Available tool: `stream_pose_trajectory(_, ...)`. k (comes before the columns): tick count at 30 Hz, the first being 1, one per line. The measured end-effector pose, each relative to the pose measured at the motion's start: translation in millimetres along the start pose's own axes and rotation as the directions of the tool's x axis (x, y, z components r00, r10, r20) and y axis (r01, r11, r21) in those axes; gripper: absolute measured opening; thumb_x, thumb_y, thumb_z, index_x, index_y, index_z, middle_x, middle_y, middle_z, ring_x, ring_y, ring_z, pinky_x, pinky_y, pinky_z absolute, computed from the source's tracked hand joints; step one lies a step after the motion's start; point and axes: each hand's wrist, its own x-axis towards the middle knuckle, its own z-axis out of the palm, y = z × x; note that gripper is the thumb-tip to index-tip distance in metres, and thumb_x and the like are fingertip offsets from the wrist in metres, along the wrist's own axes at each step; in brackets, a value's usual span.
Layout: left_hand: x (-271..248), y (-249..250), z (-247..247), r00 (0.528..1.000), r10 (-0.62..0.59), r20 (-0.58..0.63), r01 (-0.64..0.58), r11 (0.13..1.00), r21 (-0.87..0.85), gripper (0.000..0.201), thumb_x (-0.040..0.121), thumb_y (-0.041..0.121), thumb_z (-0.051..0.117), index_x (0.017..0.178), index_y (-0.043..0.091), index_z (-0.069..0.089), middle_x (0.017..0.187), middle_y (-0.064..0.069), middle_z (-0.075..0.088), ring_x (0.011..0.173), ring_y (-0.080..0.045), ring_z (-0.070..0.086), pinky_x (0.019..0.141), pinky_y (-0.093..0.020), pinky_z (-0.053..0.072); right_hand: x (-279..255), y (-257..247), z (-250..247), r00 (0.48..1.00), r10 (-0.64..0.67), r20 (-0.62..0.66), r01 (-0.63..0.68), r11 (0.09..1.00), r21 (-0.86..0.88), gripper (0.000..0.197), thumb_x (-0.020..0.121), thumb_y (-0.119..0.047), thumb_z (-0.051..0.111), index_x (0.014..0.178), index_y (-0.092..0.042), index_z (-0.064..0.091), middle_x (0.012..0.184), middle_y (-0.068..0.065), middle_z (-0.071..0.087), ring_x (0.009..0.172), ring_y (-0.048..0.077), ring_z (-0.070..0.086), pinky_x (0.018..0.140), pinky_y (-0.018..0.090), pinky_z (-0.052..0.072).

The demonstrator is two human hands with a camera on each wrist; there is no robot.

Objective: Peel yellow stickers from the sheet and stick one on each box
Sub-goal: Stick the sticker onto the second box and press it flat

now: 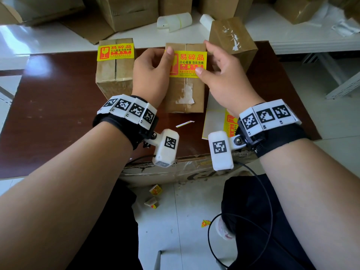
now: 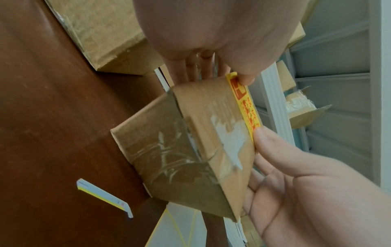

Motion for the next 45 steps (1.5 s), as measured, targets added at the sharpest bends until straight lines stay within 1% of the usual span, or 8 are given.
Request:
stream_pose_trajectory(4,1.3,3.1,-2.5,0.999,0.001,0.033,-0.001,1.0,0.003,0.03,0.112,0.028,0.053,0.091,0.017,0.071,0.076,0.013,0.064,0.066,0.009,0.056,0.069,-0.015,0.046,3.9,-1.3,-4.3,0.998,0.061,-0.013,-0.059,0.989,0.134,0.062,0.108,-0.005,0.062,0.167,-0.017,0.045,0.156,-0.002,0.065,0.147,0.011,0.058,0.127,0.038,0.046)
stream_pose_trajectory(10,-4.0,10.0,-1.9,1.0,0.0,0.028,0.003,0.993,-0.119,0.025,0.102,0.04,0.069,0.09,0.02,0.077,0.081,0.005,0.069,0.077,-0.005,0.063,0.074,-0.022,0.052,-4.7,-11.3,-3.2,0.981,0.031,-0.192,0.024,0.961,0.275,0.039,0.105,-0.018,0.075,0.142,-0.007,0.071,0.127,-0.002,0.079,0.124,0.01,0.075,0.11,0.034,0.06)
stream_pose_trajectory(15,-3.6,8.3,-3.8,0.998,0.025,0.057,-0.013,0.979,-0.201,0.019,0.099,0.034,0.075,0.097,0.016,0.079,0.088,-0.007,0.075,0.084,-0.015,0.071,0.085,-0.038,0.064,-5.3,-10.9,-7.5,0.974,-0.007,-0.227,0.065,0.967,0.248,0.028,0.095,-0.027,0.082,0.122,-0.025,0.079,0.122,0.003,0.082,0.12,0.019,0.078,0.108,0.047,0.062)
stream_pose_trajectory(17,-3.3,6.7,-4.8,0.996,0.016,0.083,0.003,0.976,-0.219,0.02,0.098,0.035,0.076,0.102,0.015,0.08,0.097,-0.016,0.078,0.092,-0.023,0.075,0.092,-0.048,0.064,-5.6,-10.9,-8.5,0.978,-0.009,-0.21,0.06,0.969,0.24,0.031,0.094,-0.026,0.083,0.125,-0.025,0.078,0.124,0.004,0.082,0.121,0.02,0.078,0.108,0.048,0.062)
stream_pose_trajectory(21,-2.2,5.1,-6.6,0.991,-0.001,0.13,0.032,0.971,-0.238,0.027,0.099,0.031,0.075,0.115,0.009,0.079,0.107,-0.014,0.081,0.105,-0.031,0.078,0.096,-0.052,0.063,-3.4,-8.1,-11.7,0.985,0.015,-0.174,0.024,0.974,0.226,0.041,0.093,-0.024,0.083,0.134,-0.021,0.076,0.129,0.003,0.081,0.125,0.02,0.076,0.109,0.048,0.062)
stream_pose_trajectory(32,2.7,-1.3,-12.7,0.973,0.009,0.229,0.039,0.978,-0.204,0.028,0.104,0.016,0.068,0.129,0.007,0.074,0.118,-0.008,0.08,0.113,-0.023,0.077,0.101,-0.047,0.062,-0.4,-0.3,-18.5,0.993,0.018,-0.113,-0.001,0.989,0.15,0.068,0.09,-0.011,0.083,0.155,-0.014,0.061,0.143,-0.005,0.072,0.14,0.01,0.064,0.118,0.048,0.055)
stream_pose_trajectory(40,3.4,-2.3,-13.1,0.952,0.036,0.305,0.026,0.98,-0.198,0.035,0.103,0.008,0.063,0.137,0.005,0.068,0.127,-0.009,0.077,0.121,-0.024,0.073,0.106,-0.049,0.059,-1.8,-1.8,-20.5,0.999,0.042,-0.015,-0.039,0.988,0.149,0.083,0.095,0.01,0.076,0.167,-0.012,0.042,0.162,0.006,0.057,0.144,0.02,0.063,0.115,0.037,0.057)
stream_pose_trajectory(45,1.6,3.6,-11.7,0.96,-0.029,0.28,0.094,0.97,-0.223,0.025,0.099,0.01,0.066,0.121,0.012,0.076,0.116,-0.008,0.08,0.113,-0.026,0.076,0.102,-0.05,0.061,-1.1,-4.3,-17.6,0.997,0.035,-0.073,-0.025,0.991,0.132,0.075,0.09,-0.012,0.083,0.16,-0.016,0.055,0.149,-0.001,0.068,0.142,0.01,0.062,0.119,0.038,0.055)
